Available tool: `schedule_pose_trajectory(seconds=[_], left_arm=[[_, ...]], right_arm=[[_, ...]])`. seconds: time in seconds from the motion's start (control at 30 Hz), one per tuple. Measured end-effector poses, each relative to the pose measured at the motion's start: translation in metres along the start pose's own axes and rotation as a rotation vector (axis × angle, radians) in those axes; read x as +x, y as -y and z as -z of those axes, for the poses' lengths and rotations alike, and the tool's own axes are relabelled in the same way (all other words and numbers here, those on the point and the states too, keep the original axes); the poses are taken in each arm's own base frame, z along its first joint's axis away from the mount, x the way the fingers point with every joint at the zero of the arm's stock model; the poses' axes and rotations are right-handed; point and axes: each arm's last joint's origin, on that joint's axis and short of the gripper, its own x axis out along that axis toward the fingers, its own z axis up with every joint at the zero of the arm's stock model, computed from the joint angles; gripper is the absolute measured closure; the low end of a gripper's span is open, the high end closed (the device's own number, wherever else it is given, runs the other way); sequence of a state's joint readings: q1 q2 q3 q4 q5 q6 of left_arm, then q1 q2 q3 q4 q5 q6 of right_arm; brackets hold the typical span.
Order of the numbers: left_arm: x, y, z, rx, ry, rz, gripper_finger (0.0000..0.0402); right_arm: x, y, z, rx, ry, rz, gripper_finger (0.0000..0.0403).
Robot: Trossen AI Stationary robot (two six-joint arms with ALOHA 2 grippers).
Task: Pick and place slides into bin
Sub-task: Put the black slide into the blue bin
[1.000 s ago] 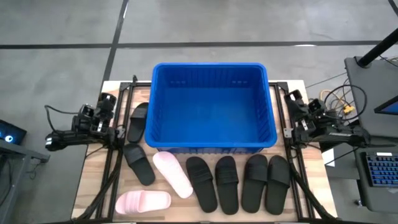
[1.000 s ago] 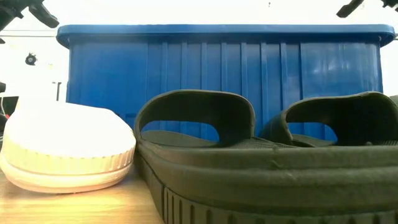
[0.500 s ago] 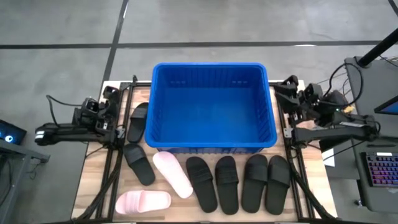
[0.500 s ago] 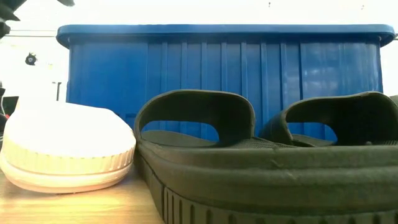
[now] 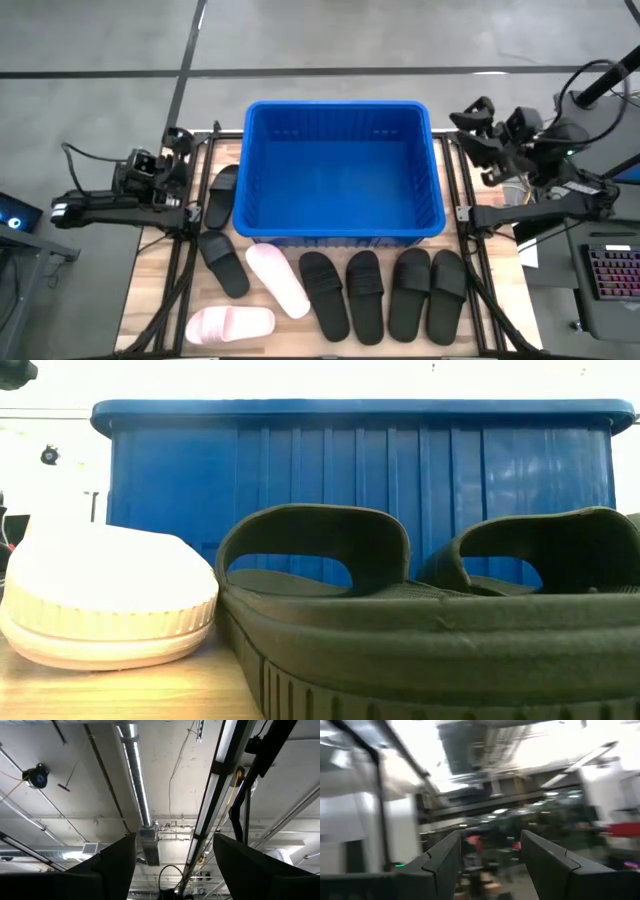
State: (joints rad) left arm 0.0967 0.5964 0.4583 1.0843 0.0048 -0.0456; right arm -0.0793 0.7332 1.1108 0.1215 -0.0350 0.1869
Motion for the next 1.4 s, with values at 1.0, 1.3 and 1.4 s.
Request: schedule_pose_trajectory(seconds=[1.0, 1.3, 1.4], left_arm=[[0.001, -0.003, 0.009, 0.002, -0.034, -0.076, 0.0155], [0.001, -0.003, 0.011, 0.002, -0.04, -0.078, 0.0155], [0.001, -0.004, 0.011, 0.002, -0.038, -0.116, 0.0155]], right_arm=[[0.049, -0.027, -0.007, 0.333, -0.687, -0.157, 0.0209], [0.053, -0.035, 0.0, 0.4, -0.733, -0.182, 0.0209], [0.056, -0.038, 0.007, 0.404, -0.77, -0.191, 0.0209]])
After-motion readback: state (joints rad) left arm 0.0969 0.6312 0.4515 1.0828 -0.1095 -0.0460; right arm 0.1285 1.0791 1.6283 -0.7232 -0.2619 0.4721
